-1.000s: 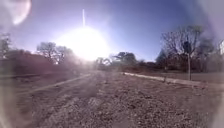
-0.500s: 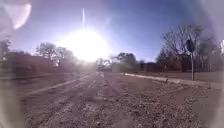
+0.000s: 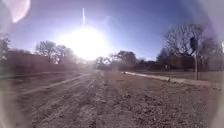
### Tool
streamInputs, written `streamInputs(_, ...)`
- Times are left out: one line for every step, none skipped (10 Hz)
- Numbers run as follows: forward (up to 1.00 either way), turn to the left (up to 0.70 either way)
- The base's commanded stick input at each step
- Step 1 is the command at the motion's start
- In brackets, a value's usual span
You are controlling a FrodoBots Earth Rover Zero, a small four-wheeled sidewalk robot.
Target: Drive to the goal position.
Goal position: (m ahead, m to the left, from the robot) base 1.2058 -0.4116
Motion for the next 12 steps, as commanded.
streamInputs(0.5, 0.0)
streamInputs(0.5, 0.0)
streamInputs(0.5, 0.0)
streamInputs(0.5, 0.0)
streamInputs(0.5, 0.0)
streamInputs(0.5, 0.0)
streamInputs(0.5, 0.0)
streamInputs(0.5, 0.0)
streamInputs(0.5, 0.0)
streamInputs(0.5, 0.0)
streamInputs(0.5, 0.0)
streamInputs(0.5, 0.0)
